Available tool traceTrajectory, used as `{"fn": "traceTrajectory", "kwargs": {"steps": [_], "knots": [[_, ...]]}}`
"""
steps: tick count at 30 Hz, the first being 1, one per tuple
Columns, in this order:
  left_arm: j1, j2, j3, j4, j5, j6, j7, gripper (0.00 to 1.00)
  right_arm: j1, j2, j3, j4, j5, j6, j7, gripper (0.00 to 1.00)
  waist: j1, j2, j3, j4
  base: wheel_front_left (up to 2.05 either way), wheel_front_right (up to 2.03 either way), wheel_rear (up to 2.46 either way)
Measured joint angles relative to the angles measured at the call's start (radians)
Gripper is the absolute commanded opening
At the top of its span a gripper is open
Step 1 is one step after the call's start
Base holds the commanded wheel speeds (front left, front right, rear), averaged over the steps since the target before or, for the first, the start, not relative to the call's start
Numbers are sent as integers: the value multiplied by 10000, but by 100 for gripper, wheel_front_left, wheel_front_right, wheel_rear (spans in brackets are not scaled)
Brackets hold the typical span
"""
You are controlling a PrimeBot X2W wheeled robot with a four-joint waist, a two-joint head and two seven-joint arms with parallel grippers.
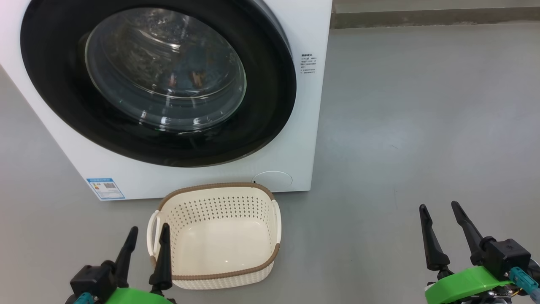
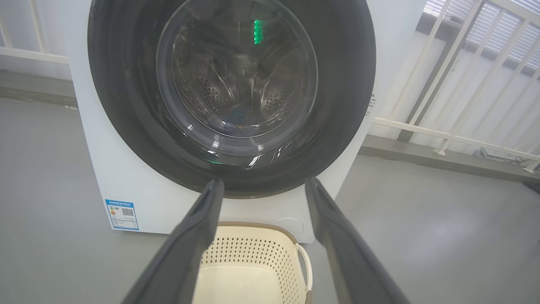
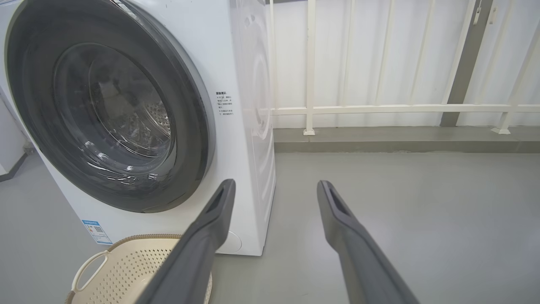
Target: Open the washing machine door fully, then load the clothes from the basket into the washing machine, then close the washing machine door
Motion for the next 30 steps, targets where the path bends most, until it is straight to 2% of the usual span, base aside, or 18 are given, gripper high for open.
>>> {"fn": "traceTrajectory", "kwargs": {"steps": [30], "knots": [[-1, 2, -81, 286, -203, -4, 0, 100, -2, 31, 8, 27, -25, 0, 0, 100, 0, 0, 47, 4, 0, 0, 0]]}}
